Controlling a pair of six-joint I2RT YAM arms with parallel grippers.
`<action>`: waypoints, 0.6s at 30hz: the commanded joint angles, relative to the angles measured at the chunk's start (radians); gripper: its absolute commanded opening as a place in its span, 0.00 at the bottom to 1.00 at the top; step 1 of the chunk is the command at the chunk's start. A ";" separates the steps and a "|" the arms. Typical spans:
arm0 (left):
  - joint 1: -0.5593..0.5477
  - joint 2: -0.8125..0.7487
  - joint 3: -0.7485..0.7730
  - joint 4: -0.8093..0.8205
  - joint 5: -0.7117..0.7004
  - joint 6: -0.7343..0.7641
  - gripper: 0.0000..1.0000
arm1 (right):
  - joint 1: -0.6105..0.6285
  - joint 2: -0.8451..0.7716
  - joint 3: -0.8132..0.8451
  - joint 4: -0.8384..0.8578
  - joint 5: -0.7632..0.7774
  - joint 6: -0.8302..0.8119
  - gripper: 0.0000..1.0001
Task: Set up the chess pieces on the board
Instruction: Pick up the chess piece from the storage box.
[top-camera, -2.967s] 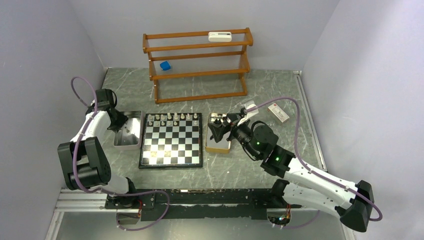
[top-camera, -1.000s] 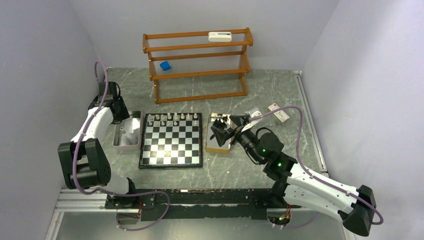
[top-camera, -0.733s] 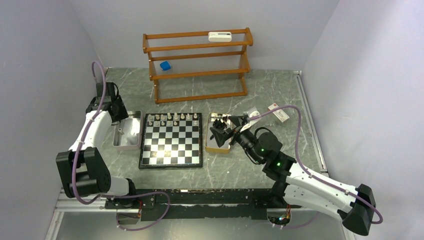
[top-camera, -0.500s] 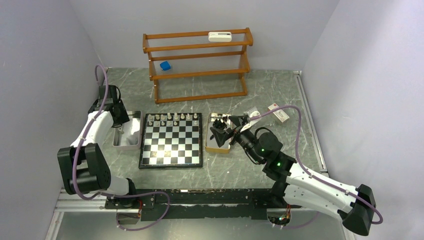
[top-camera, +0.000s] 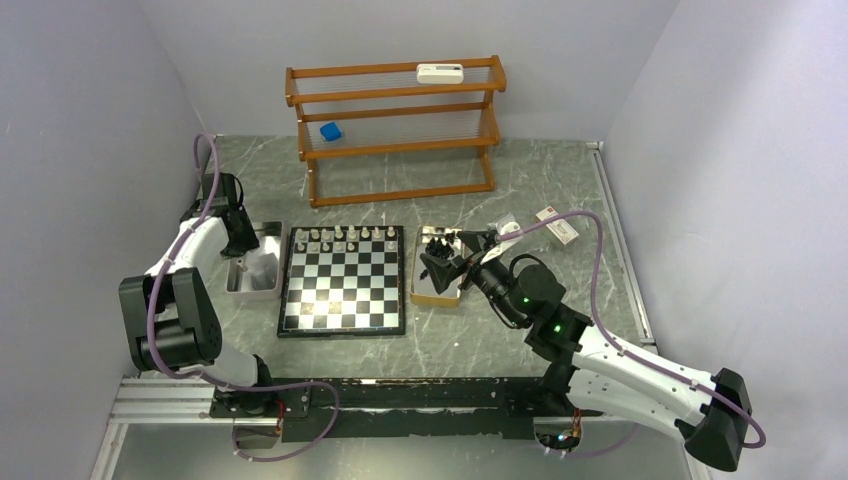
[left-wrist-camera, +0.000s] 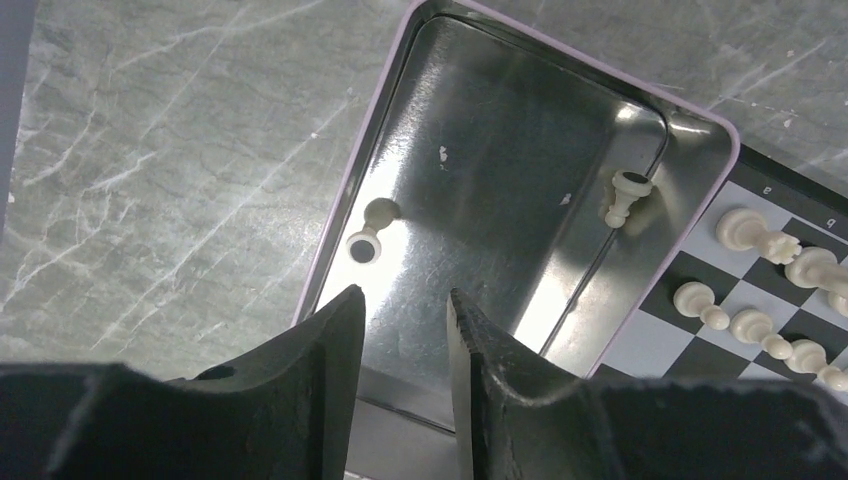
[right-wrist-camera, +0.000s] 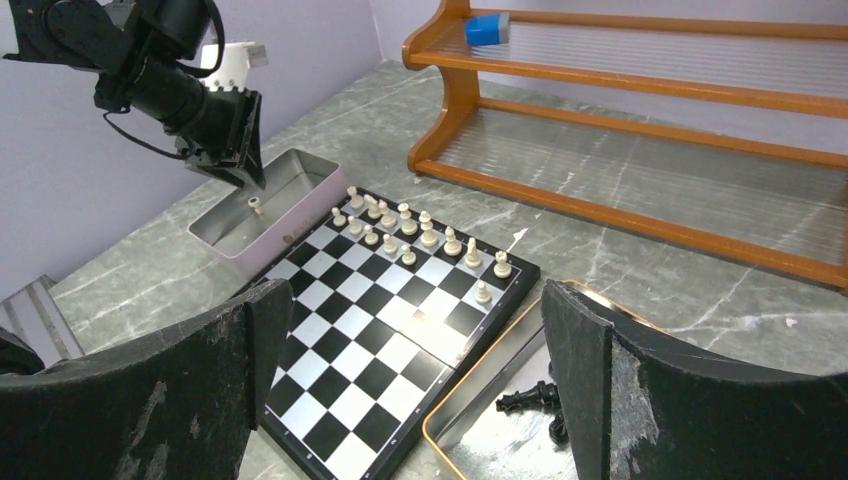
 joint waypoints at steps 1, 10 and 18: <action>0.009 0.009 0.005 0.014 -0.034 -0.008 0.42 | -0.005 -0.009 -0.014 0.040 0.014 -0.009 1.00; 0.032 0.048 0.010 0.013 -0.034 0.000 0.43 | -0.004 -0.005 -0.021 0.045 0.015 -0.009 1.00; 0.040 0.075 0.013 0.013 -0.031 -0.001 0.42 | -0.005 -0.026 -0.034 0.049 0.029 -0.016 1.00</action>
